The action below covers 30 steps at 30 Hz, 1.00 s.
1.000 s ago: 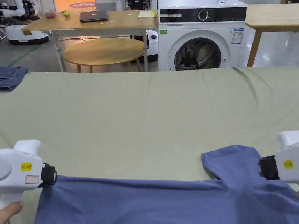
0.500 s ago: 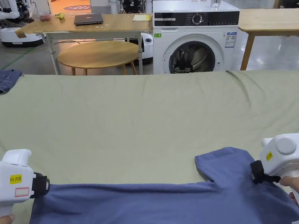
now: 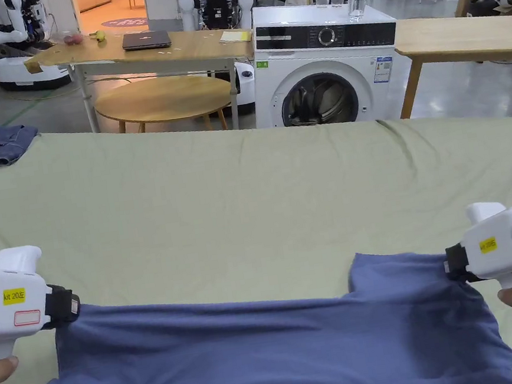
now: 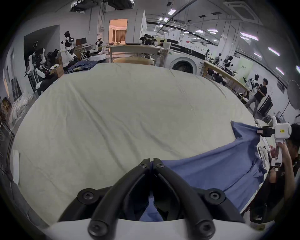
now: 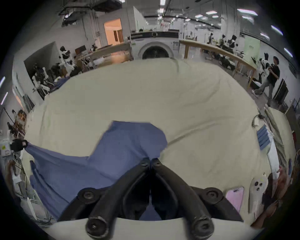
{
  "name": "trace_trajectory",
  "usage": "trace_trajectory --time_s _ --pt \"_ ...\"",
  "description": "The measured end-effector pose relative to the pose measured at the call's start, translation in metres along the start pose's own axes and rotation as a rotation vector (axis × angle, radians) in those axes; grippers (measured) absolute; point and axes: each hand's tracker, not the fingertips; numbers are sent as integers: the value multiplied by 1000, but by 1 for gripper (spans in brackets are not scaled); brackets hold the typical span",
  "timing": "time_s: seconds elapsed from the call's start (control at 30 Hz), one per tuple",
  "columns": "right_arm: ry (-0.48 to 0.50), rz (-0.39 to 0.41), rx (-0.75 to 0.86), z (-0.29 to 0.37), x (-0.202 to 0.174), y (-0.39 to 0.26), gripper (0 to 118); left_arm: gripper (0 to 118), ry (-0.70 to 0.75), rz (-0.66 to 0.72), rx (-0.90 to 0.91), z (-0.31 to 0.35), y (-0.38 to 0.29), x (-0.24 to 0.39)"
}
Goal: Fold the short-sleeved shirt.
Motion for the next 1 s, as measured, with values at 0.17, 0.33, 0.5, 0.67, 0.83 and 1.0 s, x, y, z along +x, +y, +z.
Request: trace_trajectory --time_s 0.17,0.33,0.5,0.67,0.83,1.0 --pt "2 23 82 68 -3 -28 0 0 -11 -8 50 39 -13 -5" --pt "-2 39 118 119 -5 -70 0 0 -37 -10 92 73 -39 -9" --pt "-7 58 124 151 -7 -122 0 0 -66 25 114 98 -80 -15" --pt "-14 64 67 155 -4 -166 0 0 -81 43 68 104 -115 -21" --pt "-45 71 -41 135 1 -202 0 0 -56 5 -81 84 -140 -20" --pt "-81 80 -114 97 13 -224 0 0 -19 -24 -209 49 -155 -17"
